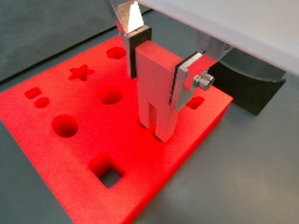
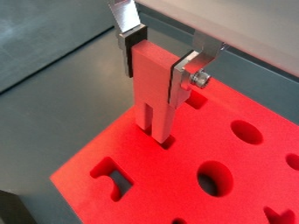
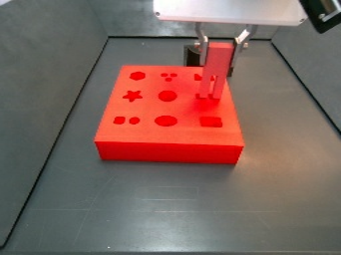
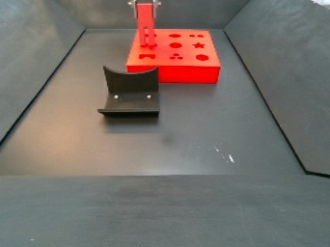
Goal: Insert the double-square object.
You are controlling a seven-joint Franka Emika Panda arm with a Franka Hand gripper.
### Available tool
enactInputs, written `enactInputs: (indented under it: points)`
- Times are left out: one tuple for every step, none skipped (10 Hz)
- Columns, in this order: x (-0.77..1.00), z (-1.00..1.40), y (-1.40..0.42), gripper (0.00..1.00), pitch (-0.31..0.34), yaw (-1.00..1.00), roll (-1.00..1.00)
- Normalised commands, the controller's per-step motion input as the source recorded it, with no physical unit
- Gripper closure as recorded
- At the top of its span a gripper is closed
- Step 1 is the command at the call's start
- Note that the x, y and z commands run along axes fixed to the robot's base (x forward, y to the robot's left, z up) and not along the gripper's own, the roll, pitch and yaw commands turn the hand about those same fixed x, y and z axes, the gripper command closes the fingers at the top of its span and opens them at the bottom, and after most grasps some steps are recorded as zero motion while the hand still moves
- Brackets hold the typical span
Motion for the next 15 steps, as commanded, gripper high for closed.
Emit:
enactInputs:
  points:
    - [-0.05,-0.01,-0.06,1.00,0.173,-0.11,0.01]
    - [0.20,-0.05,-0.10,1.00,0.101,-0.05,0.00]
    - [0.30,-0.18,0.00,1.00,0.081,0.00,0.03]
    - [0.01,-0.21,0.06,1.00,0.059,0.00,0.04]
    - [0.00,-0.20,0.23,1.00,0.020,0.03,0.00]
    - [-0.17,-0.12,0.23,1.00,0.000,0.07,-0.09]
    - [-0.19,-0.01,0.08,1.00,-0.009,0.03,-0.16]
    - [-0.20,0.00,0.00,1.00,-0.047,0.03,-0.16]
    - [-0.05,-0.01,0.00,1.00,-0.041,0.03,-0.11]
    - [0.00,-0.03,-0.08,1.00,-0.069,0.03,-0.11]
    - [0.08,-0.13,0.00,1.00,-0.051,0.03,-0.07]
    - [0.22,-0.37,0.00,1.00,-0.033,0.06,-0.02]
    - [0.29,-0.65,0.07,1.00,-0.027,0.08,-0.01]
    - [0.21,-0.75,0.10,1.00,0.000,0.09,0.00]
    - [0.13,-0.76,0.08,1.00,0.000,0.06,0.05]
